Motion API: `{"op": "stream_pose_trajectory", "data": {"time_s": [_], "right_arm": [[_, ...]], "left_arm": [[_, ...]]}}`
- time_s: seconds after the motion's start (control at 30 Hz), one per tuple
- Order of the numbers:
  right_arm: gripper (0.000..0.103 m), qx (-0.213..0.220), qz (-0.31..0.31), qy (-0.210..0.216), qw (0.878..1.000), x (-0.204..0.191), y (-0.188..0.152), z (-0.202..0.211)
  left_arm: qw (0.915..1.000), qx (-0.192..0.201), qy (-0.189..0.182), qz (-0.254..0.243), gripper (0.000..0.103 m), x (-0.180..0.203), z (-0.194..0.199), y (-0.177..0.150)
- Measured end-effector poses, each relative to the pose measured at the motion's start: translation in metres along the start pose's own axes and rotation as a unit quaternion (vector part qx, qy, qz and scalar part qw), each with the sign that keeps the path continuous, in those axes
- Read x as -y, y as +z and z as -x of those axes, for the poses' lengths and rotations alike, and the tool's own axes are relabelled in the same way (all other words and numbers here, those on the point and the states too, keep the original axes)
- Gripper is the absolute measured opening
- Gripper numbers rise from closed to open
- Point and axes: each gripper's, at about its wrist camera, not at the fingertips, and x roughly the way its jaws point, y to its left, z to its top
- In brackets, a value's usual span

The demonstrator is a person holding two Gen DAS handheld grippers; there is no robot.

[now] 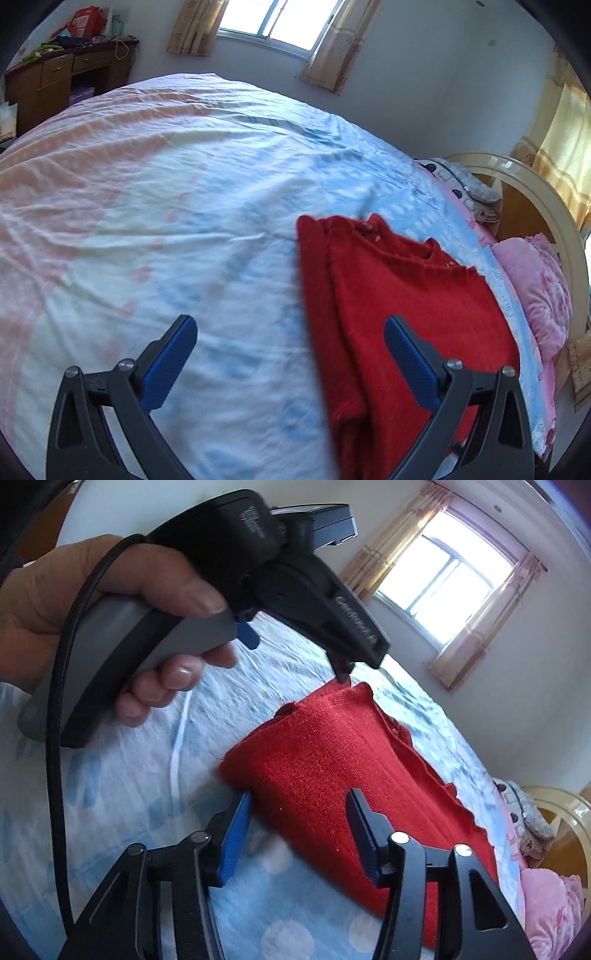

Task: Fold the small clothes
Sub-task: 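Close the left tool on the folded sweater's side edge while the right tool moves over it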

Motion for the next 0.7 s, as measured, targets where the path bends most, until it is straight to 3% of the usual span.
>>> {"op": "stream_pose_trajectory", "data": {"time_s": [0.23, 0.37, 0.53, 0.63, 0.67, 0.7], "right_arm": [[0.036, -0.002, 0.016, 0.001, 1.000, -0.009, 0.003, 0.001], [0.028, -0.002, 0.025, 0.000, 1.000, -0.013, 0.006, -0.002], [0.023, -0.003, 0.037, -0.002, 0.999, -0.020, 0.004, -0.002], [0.019, -0.003, 0.044, -0.005, 0.999, -0.025, 0.006, 0.000], [0.018, -0.003, 0.047, -0.005, 0.999, -0.028, 0.006, 0.002], [0.017, -0.003, 0.049, -0.005, 0.999, -0.028, 0.006, 0.002]], "left_arm": [[0.9996, -0.019, -0.006, -0.021, 0.102, 0.009, -0.028, 0.012], [0.9992, -0.030, -0.024, -0.008, 0.089, 0.005, -0.042, 0.021], [0.9986, -0.036, -0.038, 0.002, 0.084, 0.005, -0.051, 0.024], [0.9984, -0.038, -0.040, 0.011, 0.074, 0.003, -0.054, 0.025], [0.9984, -0.038, -0.041, 0.012, 0.067, 0.002, -0.054, 0.025], [0.9983, -0.038, -0.041, 0.014, 0.054, 0.001, -0.055, 0.025]]}}
